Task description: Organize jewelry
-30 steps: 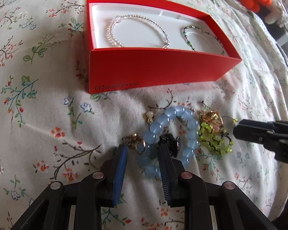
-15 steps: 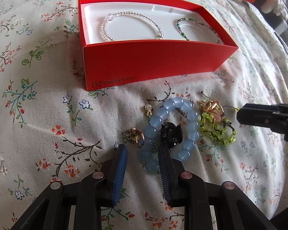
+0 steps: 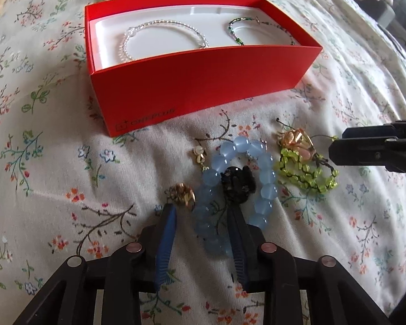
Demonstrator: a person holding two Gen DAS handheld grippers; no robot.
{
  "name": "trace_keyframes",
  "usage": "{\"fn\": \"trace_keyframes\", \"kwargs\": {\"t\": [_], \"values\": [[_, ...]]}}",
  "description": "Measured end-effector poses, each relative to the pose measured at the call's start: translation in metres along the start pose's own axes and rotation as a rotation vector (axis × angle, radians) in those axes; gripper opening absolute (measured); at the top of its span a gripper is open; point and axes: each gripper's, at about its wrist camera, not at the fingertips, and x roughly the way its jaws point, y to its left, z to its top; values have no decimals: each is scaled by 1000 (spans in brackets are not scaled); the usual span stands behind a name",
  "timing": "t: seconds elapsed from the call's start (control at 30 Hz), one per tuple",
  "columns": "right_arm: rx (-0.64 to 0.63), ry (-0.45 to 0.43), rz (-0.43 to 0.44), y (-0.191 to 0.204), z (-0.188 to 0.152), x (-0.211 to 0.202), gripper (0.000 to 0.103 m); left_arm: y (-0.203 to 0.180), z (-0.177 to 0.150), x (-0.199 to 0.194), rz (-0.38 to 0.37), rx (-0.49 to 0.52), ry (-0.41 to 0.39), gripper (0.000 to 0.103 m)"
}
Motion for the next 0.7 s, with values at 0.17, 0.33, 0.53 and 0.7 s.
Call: {"fn": "trace_keyframes", "kwargs": {"t": [0.17, 0.33, 0.53, 0.7], "values": [[32, 0, -7, -5, 3, 2, 49, -4, 4, 4, 23, 2, -13, 34], [42, -5, -2, -5, 3, -1, 49, -6, 4, 4, 72, -1, -14, 14], [29, 2, 0, 1, 1, -1, 52, 10, -2, -8, 37, -83, 9, 8], [11, -2, -24, 2, -4, -2, 52, 17, -19, -24, 14, -97, 24, 8]]}}
